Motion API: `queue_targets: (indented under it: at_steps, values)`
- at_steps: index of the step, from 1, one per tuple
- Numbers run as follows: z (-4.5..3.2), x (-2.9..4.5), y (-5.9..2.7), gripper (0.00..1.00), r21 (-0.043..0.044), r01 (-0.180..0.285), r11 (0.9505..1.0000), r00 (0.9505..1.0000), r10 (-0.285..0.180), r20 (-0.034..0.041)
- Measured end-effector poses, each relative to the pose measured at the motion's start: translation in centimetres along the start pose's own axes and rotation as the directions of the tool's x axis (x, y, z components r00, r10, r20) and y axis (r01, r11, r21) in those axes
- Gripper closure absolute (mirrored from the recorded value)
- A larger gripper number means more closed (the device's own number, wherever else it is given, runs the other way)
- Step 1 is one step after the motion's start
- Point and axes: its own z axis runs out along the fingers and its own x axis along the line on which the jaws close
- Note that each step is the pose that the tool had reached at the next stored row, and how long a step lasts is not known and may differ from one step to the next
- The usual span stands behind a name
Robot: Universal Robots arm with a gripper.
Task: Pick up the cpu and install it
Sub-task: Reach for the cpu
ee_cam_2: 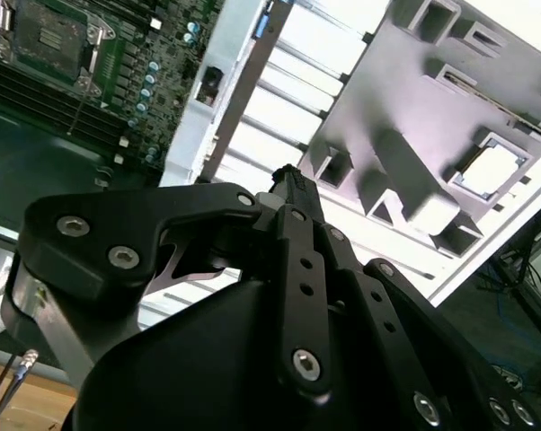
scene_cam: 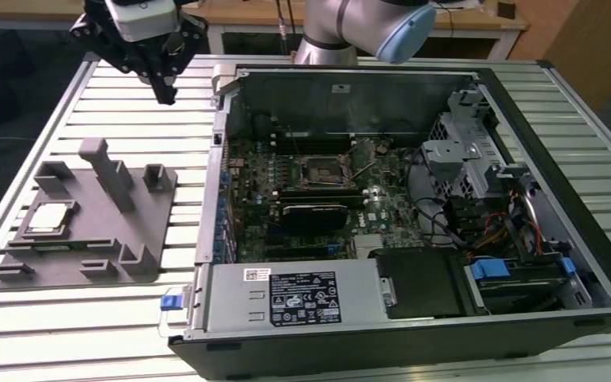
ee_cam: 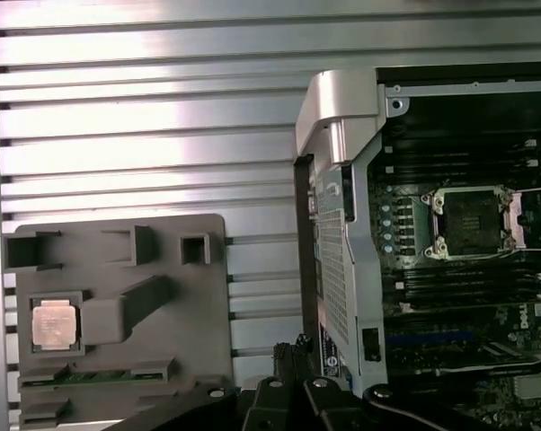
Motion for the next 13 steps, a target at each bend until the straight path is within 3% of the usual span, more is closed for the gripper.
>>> queue_targets:
  at_steps: [13]
  values:
    - [-0.08, 2.52, -0.19, 0.89, -0.0001, 0.000, 1.0000, 1.0000, 0.000, 0.0001]
